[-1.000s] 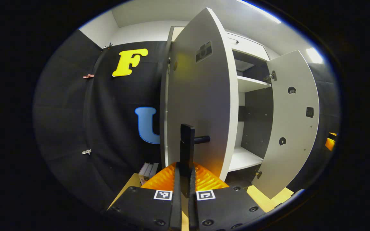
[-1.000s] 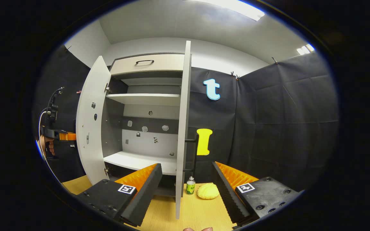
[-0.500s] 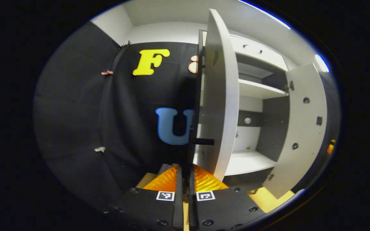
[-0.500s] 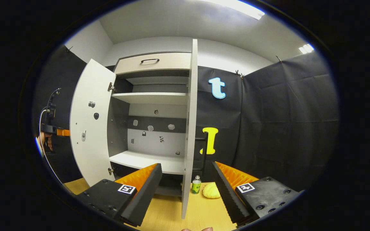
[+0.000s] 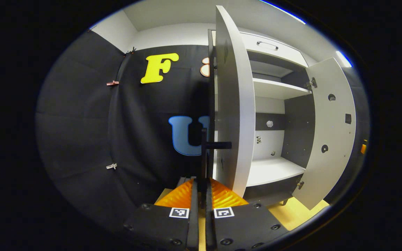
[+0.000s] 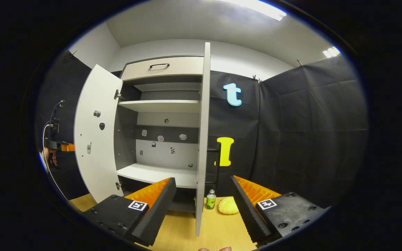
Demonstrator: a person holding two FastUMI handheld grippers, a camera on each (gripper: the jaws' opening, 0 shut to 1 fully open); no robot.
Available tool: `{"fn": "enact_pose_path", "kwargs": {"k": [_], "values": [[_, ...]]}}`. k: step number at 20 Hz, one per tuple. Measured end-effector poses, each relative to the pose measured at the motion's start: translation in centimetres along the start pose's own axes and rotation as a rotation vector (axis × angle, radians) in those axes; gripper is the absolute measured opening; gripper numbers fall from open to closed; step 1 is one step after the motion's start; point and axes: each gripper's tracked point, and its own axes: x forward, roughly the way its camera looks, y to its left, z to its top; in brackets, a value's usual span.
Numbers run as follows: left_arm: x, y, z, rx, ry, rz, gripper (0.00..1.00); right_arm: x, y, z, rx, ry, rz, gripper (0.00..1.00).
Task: Open the right door of the double-door shoe cabinet with the right hand, and open the left door with the left hand.
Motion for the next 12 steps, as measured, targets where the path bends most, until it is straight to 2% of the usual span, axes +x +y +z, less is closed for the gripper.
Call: {"fn": "enact_pose_path", "kwargs": {"k": [3,4,7,9,10,11,12], "values": [[-0.4,0.3,-0.2,0.009,0.005,0.021,0.13,-0.4,-1.4,-0.1,0.015,0.008,-0.035,0.98],[-0.5,0.3,-0.1,0.014,0.004,0.029,0.17,-0.9,-2.3,0.0,0.021,0.015,-0.047,0.98],[-1.7,0.4,0.0,0.042,-0.006,0.075,0.15,-1.4,-4.0,0.2,0.033,0.014,-0.079,0.98],[-3.2,1.3,0.5,0.075,-0.039,0.141,0.12,-1.6,-4.7,0.0,0.043,0.015,-0.089,0.98],[-4.1,1.8,1.0,0.105,-0.064,0.169,0.19,-1.8,-4.9,-0.1,0.043,0.015,-0.092,0.98],[-5.1,1.9,1.5,0.128,-0.095,0.196,0.19,-1.9,-5.2,-0.1,0.039,0.016,-0.094,0.98],[-6.2,1.9,2.3,0.145,-0.127,0.215,0.15,-1.9,-5.4,-0.1,0.036,0.017,-0.094,0.98]]}}
